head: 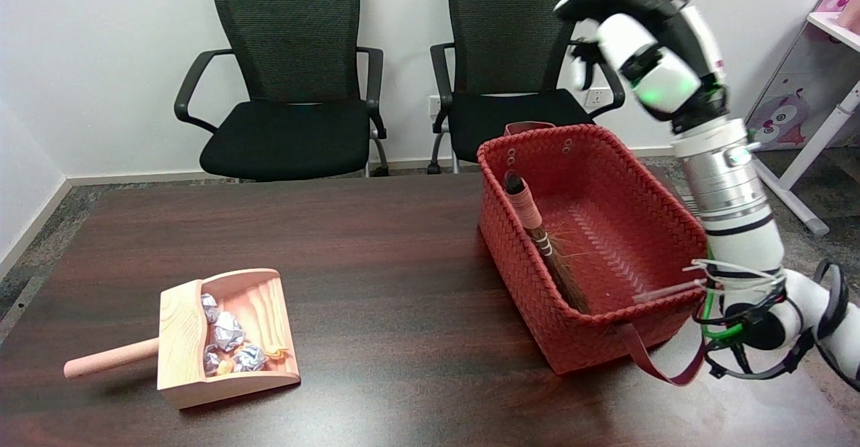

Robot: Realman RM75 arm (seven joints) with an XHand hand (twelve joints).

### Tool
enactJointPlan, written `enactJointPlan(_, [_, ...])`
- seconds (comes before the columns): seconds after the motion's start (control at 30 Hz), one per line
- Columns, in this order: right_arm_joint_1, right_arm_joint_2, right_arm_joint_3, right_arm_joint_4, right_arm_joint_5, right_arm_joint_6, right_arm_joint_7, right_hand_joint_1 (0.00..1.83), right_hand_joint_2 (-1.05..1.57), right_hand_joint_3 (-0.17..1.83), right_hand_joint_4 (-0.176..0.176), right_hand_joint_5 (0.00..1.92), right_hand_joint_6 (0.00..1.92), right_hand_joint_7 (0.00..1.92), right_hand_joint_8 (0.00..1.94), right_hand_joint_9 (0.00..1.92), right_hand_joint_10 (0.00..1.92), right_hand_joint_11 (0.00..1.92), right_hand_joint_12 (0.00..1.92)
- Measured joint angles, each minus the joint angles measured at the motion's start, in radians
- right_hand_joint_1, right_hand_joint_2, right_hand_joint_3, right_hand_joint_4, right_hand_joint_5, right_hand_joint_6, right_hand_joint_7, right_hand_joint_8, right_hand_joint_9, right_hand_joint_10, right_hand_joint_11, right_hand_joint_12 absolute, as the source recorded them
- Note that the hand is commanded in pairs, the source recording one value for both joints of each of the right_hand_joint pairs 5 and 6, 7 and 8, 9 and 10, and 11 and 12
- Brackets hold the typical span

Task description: Place the broom in the basket.

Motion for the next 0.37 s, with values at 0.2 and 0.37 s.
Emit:
enactJointPlan(0.2, [-0.025, 0.034, 0.018, -0.008, 0.034, -0.076, 0.023, 0.78, 0.86, 1.27, -0.176, 0.68, 0.68, 0.68, 0.68, 0.65, 0.65, 1.32, 1.32])
enactJointPlan(0.37, [-0.039, 0.054, 0.033, 0.017, 0.036, -0.109, 0.055, 0.81, 0.87, 1.21, -0.176, 0.58, 0.58, 0.58, 0.58, 0.63, 0.63, 1.33, 1.33])
